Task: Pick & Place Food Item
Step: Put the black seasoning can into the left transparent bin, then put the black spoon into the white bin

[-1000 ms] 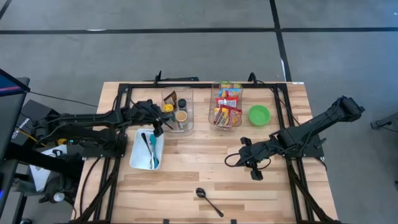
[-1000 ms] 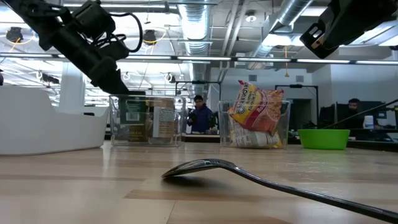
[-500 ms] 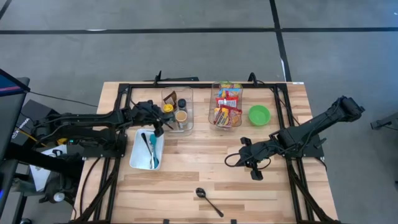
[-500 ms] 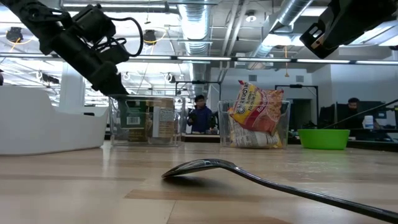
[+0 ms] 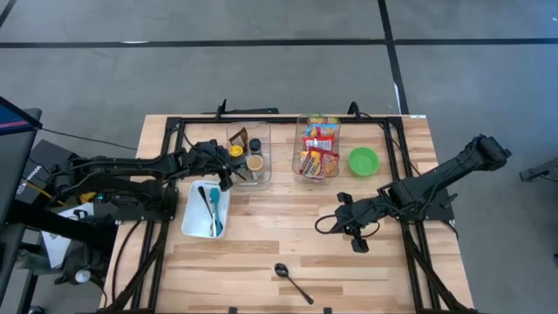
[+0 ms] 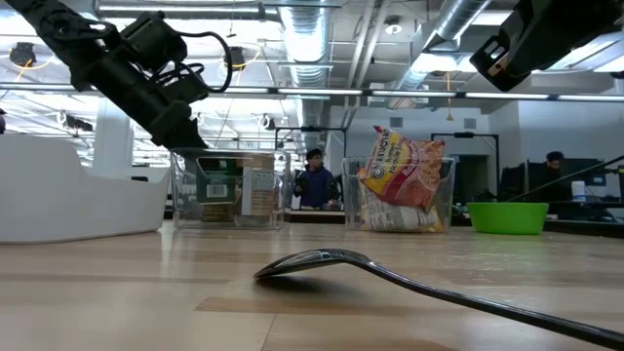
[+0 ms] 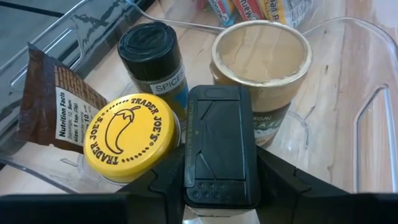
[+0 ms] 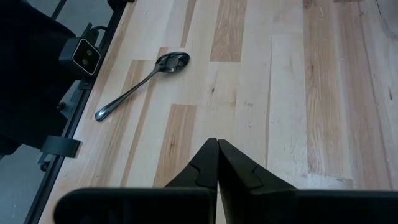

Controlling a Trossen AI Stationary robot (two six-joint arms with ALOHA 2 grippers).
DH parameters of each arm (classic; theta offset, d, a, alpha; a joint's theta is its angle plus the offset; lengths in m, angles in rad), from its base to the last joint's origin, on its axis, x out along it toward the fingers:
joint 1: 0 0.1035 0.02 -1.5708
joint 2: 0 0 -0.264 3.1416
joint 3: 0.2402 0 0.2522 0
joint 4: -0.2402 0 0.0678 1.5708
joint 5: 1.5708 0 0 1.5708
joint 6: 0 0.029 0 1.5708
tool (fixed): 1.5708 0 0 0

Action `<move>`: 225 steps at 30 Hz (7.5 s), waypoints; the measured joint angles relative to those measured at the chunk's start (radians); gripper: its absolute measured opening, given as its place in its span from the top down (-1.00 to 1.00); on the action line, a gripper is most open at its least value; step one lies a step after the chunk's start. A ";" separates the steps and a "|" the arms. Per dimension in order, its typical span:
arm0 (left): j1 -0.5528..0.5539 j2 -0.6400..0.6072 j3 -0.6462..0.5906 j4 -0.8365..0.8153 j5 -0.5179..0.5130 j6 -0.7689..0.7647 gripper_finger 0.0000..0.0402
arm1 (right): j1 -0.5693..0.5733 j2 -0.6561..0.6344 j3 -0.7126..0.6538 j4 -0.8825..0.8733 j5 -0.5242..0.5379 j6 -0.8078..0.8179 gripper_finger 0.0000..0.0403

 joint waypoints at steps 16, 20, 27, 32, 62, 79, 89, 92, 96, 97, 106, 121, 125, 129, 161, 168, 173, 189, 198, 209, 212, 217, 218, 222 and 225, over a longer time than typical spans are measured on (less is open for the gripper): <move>0.000 0.000 0.000 -0.002 0.005 -0.001 0.23 | 0.000 0.000 0.000 0.000 0.000 0.002 1.00; 0.000 0.000 0.000 -0.002 0.002 -0.001 0.16 | 0.000 0.000 0.000 0.000 0.000 0.002 1.00; 0.000 0.001 -0.001 0.000 0.005 -0.024 0.10 | 0.000 0.000 0.000 0.000 0.000 0.002 1.00; 0.000 0.000 -0.004 0.019 0.005 -0.022 0.13 | 0.000 0.000 0.000 0.000 0.000 0.002 1.00; -0.066 -0.314 -0.002 0.138 0.119 -0.104 0.46 | 0.000 0.000 0.000 0.002 0.000 0.003 1.00; -0.428 -0.314 -0.002 0.213 0.182 -0.108 0.75 | 0.000 0.000 0.000 0.127 0.000 0.126 1.00; -0.619 -0.314 -0.002 0.313 0.183 -0.185 0.91 | 0.000 0.000 0.000 0.453 0.000 0.165 1.00; -0.656 -0.314 -0.002 0.349 0.183 -0.182 0.93 | 0.000 0.000 0.000 0.596 0.000 0.167 1.00; -0.679 -0.314 -0.001 0.373 0.182 -0.182 0.96 | 0.000 0.000 0.000 0.767 0.000 0.167 1.00; -0.681 -0.314 -0.001 0.372 0.183 -0.182 0.96 | 0.000 0.000 0.000 0.802 0.000 0.167 1.00; -0.690 -0.304 -0.001 0.369 0.182 -0.189 0.97 | -0.002 0.000 0.000 0.933 -0.003 0.160 1.00; -0.783 -0.104 -0.001 0.442 0.183 -0.209 0.98 | -0.022 0.000 0.000 0.922 0.008 0.188 1.00; -0.798 -0.069 -0.001 0.453 0.183 -0.209 0.98 | -0.043 0.001 0.000 0.868 0.013 0.229 1.00; -0.800 -0.064 -0.001 0.457 0.182 -0.209 0.97 | -0.048 0.001 0.000 0.807 0.081 0.243 1.00; -0.800 -0.064 -0.002 0.460 0.182 -0.209 0.99 | 0.050 0.523 0.405 0.155 0.312 0.582 1.00; -0.800 -0.064 -0.002 0.462 0.182 -0.209 0.99 | 0.091 0.705 0.729 -0.218 0.336 0.645 1.00; -0.800 -0.064 -0.002 0.462 0.182 -0.209 0.99 | 0.127 0.848 0.949 -0.409 0.334 0.690 1.00; -0.800 -0.064 -0.002 0.465 0.182 -0.209 0.99 | 0.218 1.117 1.255 -0.635 0.204 0.859 1.00; -0.800 -0.064 -0.002 0.466 0.182 -0.210 0.99 | 0.198 1.128 1.256 -0.629 0.140 0.877 1.00; -0.800 -0.064 -0.002 0.463 0.182 -0.210 0.99 | 0.175 1.131 1.255 -0.658 0.115 0.901 0.92; -0.800 -0.064 -0.002 0.463 0.182 -0.210 0.99 | 0.176 1.131 1.255 -0.658 0.124 0.901 0.78; -0.800 -0.064 -0.002 0.464 0.182 -0.210 0.99 | 0.178 1.131 1.255 -0.662 0.127 0.899 0.53; -0.800 -0.064 -0.002 0.464 0.182 -0.210 0.99 | 0.178 1.135 1.255 -0.661 0.130 0.898 0.50; -0.800 -0.064 -0.002 0.463 0.182 -0.210 0.99 | 0.184 1.154 1.250 -0.676 0.156 0.892 0.41; -0.800 -0.064 -0.002 0.463 0.182 -0.210 0.99 | 0.193 1.170 1.251 -0.663 0.170 0.897 0.40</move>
